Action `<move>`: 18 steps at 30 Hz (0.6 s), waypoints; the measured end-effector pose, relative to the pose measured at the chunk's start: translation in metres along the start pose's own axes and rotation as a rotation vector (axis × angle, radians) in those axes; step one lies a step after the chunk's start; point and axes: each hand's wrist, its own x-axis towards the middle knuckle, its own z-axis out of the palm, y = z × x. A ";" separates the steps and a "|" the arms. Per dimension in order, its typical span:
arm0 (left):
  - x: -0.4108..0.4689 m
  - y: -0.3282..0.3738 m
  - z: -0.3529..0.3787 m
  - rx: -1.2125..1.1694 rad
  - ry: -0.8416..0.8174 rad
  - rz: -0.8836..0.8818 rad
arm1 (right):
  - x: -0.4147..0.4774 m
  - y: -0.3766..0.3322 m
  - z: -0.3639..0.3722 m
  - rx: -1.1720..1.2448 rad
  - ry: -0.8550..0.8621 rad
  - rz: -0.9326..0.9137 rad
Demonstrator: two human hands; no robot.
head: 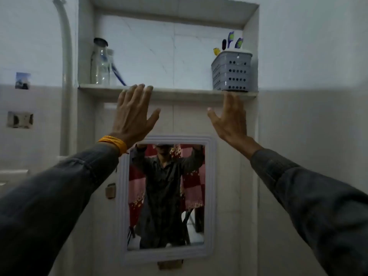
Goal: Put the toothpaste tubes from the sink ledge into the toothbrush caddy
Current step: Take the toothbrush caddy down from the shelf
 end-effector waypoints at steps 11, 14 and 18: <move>0.119 0.036 0.071 0.067 -0.266 0.055 | 0.137 0.038 0.011 0.154 -0.003 0.384; 0.119 0.033 0.082 0.128 -0.204 0.077 | 0.148 0.048 0.020 0.203 -0.031 0.469; 0.122 0.033 0.080 0.097 -0.237 0.062 | 0.152 0.048 0.018 0.212 0.019 0.522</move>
